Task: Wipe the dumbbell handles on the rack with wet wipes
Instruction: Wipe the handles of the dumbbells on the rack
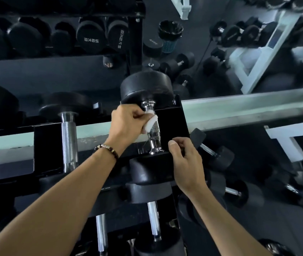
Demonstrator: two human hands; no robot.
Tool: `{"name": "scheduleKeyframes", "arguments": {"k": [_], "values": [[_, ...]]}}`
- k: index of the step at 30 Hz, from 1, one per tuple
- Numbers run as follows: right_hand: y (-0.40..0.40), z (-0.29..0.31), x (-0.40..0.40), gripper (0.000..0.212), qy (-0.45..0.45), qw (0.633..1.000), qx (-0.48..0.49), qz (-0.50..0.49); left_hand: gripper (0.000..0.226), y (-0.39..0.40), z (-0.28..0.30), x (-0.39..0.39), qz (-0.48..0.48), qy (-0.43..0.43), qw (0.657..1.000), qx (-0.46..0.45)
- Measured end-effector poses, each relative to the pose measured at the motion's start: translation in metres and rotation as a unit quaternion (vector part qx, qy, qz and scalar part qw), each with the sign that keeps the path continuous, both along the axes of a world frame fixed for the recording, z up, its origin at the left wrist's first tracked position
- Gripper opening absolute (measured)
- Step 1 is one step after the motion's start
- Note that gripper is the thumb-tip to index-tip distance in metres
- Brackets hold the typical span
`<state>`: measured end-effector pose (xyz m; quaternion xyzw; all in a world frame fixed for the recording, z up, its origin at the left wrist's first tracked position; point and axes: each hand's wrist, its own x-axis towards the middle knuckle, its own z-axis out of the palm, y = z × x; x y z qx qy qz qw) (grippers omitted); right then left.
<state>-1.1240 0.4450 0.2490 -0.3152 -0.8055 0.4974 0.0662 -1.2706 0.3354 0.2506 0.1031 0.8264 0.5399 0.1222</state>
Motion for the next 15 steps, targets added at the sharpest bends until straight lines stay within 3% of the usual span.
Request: {"name": "scheduleKeyframes", "arguments": {"k": [2,6,10,12,15], "values": [[0.000,0.000,0.000,0.024,0.007,1.000,-0.005,-0.005,0.031,-0.003,-0.002,0.002,-0.042,-0.004,0.999,-0.020],[-0.001,0.000,-0.002,0.033,0.012,1.000,-0.003,-0.019,0.037,-0.022,-0.011,0.021,-0.191,-0.013,0.976,-0.100],[-0.002,0.000,-0.001,0.027,0.014,1.000,-0.011,-0.022,0.030,-0.017,-0.007,0.010,-0.117,0.065,0.988,-0.081],[-0.001,-0.001,-0.001,0.022,0.015,1.000,-0.011,-0.022,0.029,-0.018,-0.001,0.008,-0.163,0.038,0.982,-0.086],[0.000,0.000,0.000,0.015,0.016,1.000,0.000,-0.015,0.033,-0.025,0.002,0.012,-0.298,-0.041,0.945,-0.128]]}}
